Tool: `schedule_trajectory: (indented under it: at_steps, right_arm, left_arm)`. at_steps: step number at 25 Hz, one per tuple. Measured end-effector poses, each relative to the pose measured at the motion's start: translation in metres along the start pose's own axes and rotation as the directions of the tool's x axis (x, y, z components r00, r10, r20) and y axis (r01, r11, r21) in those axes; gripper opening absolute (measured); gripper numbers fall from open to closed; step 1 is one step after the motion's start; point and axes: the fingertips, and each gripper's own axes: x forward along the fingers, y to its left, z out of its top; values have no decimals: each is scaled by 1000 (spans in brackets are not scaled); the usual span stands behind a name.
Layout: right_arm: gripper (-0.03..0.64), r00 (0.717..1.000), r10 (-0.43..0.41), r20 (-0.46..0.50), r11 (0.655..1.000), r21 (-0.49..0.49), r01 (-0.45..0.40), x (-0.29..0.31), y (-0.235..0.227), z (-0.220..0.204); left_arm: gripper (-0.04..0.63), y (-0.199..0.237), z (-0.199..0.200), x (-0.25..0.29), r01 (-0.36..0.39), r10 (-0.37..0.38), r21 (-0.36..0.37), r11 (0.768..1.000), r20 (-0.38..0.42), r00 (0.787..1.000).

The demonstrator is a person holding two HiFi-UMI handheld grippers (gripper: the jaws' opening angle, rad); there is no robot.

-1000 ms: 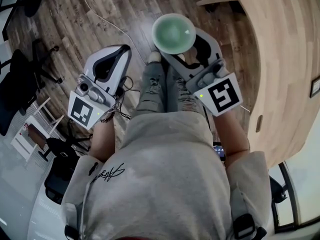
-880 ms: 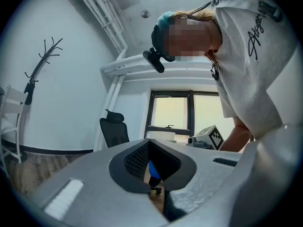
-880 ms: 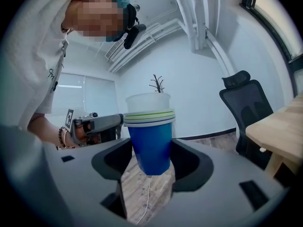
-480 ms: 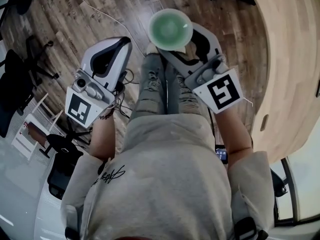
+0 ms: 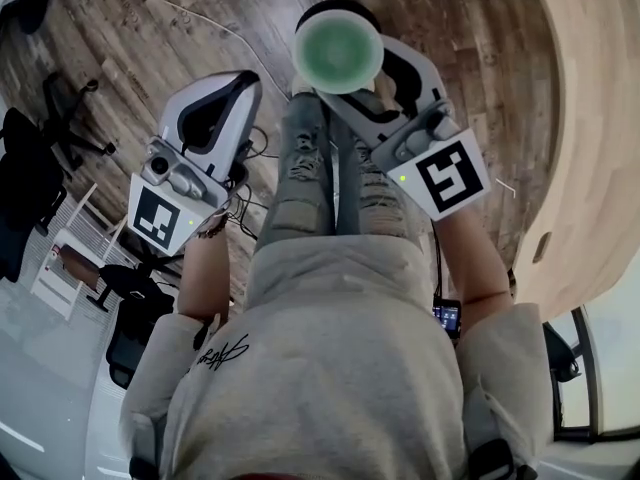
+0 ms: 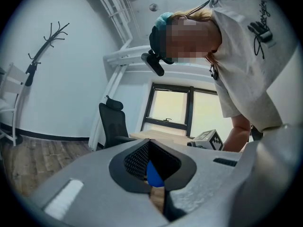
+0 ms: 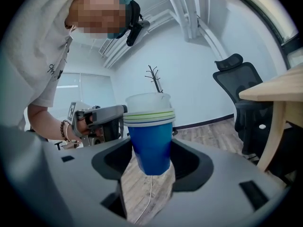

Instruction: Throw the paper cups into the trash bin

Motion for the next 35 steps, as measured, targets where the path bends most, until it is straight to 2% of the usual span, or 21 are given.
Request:
schedule_trajectory:
  at_steps: [5, 12, 26, 32, 35]
  right_arm:
    - [258, 1000, 3, -20, 1000, 8, -3, 8, -6, -28]
    - [258, 998, -1, -61, 999, 38, 3, 17, -4, -62]
    - [258, 981, -55, -186, 998, 1, 56, 23, -22, -139]
    - [258, 972, -78, -220, 996, 28, 86, 35, -48, -207]
    - [258, 971, -91, -220, 996, 2, 94, 40, -64, -243]
  left_arm:
    - [0, 3, -22, 0, 6, -6, -27, 1000, -26, 1000]
    - [0, 1, -33, -5, 19, -21, -48, 999, -36, 999]
    - [0, 0, -59, -16, 39, -45, -105, 994, -58, 997]
    - [0, 1, -92, -6, 63, -71, -105, 993, -73, 995]
    - [0, 1, -110, 0, 69, -77, -111, 991, -76, 994]
